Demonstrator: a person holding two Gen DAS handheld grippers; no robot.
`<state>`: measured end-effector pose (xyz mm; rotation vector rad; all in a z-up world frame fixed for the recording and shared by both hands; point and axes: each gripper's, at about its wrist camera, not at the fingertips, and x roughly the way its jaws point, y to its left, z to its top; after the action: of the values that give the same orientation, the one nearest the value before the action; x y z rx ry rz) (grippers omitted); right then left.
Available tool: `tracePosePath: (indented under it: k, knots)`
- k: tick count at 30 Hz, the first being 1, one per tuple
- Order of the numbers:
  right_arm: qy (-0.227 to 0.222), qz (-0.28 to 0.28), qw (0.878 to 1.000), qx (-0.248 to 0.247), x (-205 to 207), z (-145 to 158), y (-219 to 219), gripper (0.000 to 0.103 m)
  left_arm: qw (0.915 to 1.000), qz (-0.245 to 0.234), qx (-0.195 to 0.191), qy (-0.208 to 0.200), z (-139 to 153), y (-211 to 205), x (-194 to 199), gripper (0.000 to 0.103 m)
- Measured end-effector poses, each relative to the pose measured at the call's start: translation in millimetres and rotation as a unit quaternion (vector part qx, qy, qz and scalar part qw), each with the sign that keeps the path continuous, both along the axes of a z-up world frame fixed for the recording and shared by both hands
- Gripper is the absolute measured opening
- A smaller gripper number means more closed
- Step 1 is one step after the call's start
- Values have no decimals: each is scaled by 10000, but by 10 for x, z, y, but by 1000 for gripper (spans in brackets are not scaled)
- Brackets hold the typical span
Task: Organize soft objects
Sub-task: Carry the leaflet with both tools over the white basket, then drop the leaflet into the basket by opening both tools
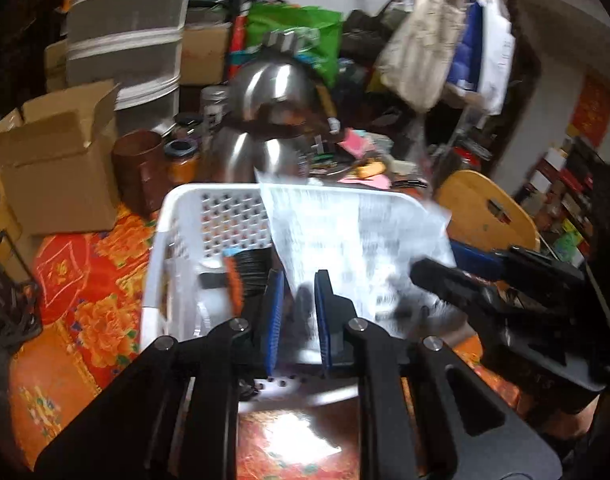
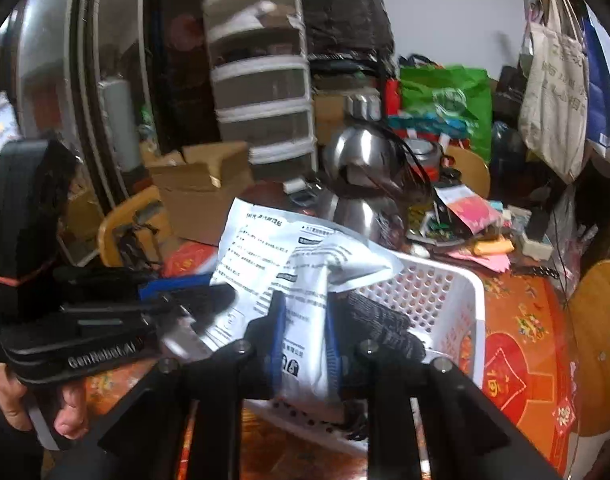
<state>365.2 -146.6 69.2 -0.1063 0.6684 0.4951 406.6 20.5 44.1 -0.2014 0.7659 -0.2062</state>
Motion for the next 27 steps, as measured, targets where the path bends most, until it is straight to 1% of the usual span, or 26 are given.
tracePosePath:
  k: [1, 2, 3, 5, 7, 8, 11, 12, 13, 15, 16, 17, 20, 22, 24, 27]
  knots:
    - [58, -107, 9998, -131, 44, -63, -8, 45, 10000, 18, 22, 5, -34, 21, 0, 20]
    - [59, -242, 9994, -243, 61, -116, -35, 65, 9999, 49, 106, -30, -55, 37, -12, 30]
    - [58, -341, 9990, -268, 62, -160, -80, 77, 9997, 84, 195, -76, -70, 47, -37, 51]
    - [80, -543, 9983, -192, 63, -209, -220, 83, 9989, 212, 385, -191, -83, 58, -87, 76]
    - [196, -656, 9977, 4, 54, -232, -355, 89, 9988, 183, 388, -237, -97, 62, -148, 77]
    - [261, -701, 9972, -2, 42, -243, -402, 93, 9987, 166, 416, -236, -111, 47, -170, 77]
    - [226, -732, 9969, -206, -54, -266, -438, 94, 9978, 153, 565, -306, -137, -9, -269, 77]
    - [225, -739, 9968, -226, -98, -270, -442, 99, 9976, 134, 593, -318, -145, -28, -319, 78]
    - [257, -764, 9964, -261, -144, -280, -451, 100, 9976, 114, 610, -314, -153, -49, -367, 80]
    - [277, -723, 9966, -271, -240, -280, -445, 103, 9975, 129, 632, -289, -180, -82, -459, 94]
    - [271, -739, 9966, -259, -278, -278, -454, 103, 9972, 144, 661, -318, -183, -94, -517, 97]
    - [254, -753, 9966, -220, -339, -269, -470, 103, 9965, 136, 715, -405, -186, -116, -609, 103]
    - [235, -749, 9968, -173, -545, -243, -504, 103, 9937, 137, 982, -521, -195, -175, -851, 103]
    - [118, -843, 9960, -286, -737, -217, -520, 103, 9920, 173, 1122, -555, -195, -199, -1066, 103]
    - [67, -958, 9947, -372, -904, -191, -535, 103, 9910, 202, 1159, -637, -167, -196, -1303, 103]
    - [39, -1009, 9946, -256, -1268, -181, -576, 103, 9905, 333, 1157, -663, -110, -162, -1717, 103]
